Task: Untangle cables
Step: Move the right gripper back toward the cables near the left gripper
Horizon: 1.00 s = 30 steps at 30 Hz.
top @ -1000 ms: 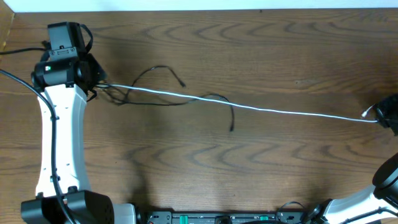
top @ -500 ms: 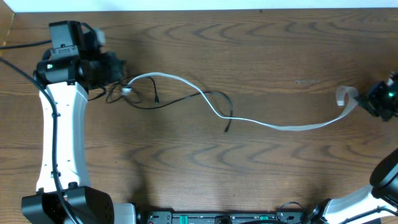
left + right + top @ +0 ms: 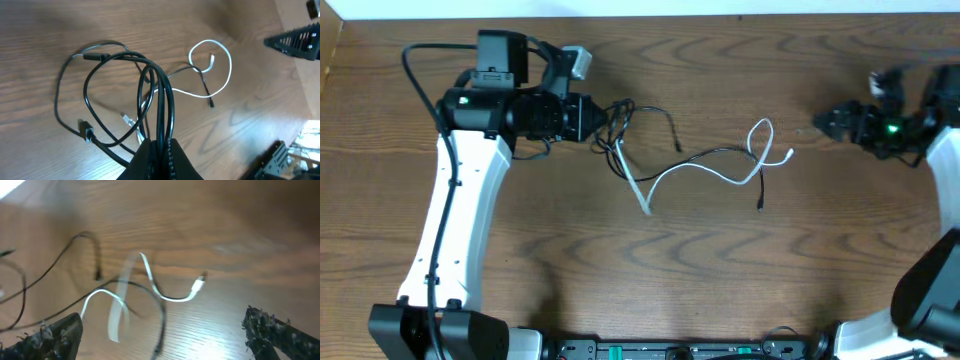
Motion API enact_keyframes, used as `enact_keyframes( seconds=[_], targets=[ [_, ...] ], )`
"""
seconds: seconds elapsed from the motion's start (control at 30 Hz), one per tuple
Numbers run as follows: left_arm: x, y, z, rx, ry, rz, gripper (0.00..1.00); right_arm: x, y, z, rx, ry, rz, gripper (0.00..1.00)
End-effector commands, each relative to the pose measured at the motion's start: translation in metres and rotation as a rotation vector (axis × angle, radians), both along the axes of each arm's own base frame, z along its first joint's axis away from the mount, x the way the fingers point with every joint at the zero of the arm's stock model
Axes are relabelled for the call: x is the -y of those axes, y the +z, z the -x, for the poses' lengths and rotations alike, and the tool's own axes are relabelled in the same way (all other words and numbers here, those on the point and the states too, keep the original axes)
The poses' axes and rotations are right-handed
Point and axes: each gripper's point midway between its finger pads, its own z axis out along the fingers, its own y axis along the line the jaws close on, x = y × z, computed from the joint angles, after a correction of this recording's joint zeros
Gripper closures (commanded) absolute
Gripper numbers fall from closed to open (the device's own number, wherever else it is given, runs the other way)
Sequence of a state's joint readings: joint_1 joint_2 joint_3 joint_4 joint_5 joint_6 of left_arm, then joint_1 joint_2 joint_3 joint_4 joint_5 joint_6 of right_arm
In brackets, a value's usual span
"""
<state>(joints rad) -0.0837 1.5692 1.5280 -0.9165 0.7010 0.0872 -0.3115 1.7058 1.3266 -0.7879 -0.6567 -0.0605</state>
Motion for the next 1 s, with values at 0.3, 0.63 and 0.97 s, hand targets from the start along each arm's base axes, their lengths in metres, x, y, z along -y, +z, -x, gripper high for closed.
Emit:
enact_keyframes(
  seconds=[0.3, 0.63, 0.97],
  targets=[
    [0.005, 0.022, -0.008, 0.086, 0.000, 0.028, 0.93, -0.091, 0.063, 0.009, 0.192, 0.292, -0.168, 0.01],
    [-0.010, 0.011, -0.013, -0.061, 0.217, 0.025, 0.93, -0.207, 0.054, 0.040, 0.178, 0.577, -0.112, 0.09],
    [-0.016, 0.001, -0.004, -0.136, 0.262, 0.002, 0.92, -0.298, 0.055, 0.079, 0.246, 0.815, -0.123, 0.19]
  ],
)
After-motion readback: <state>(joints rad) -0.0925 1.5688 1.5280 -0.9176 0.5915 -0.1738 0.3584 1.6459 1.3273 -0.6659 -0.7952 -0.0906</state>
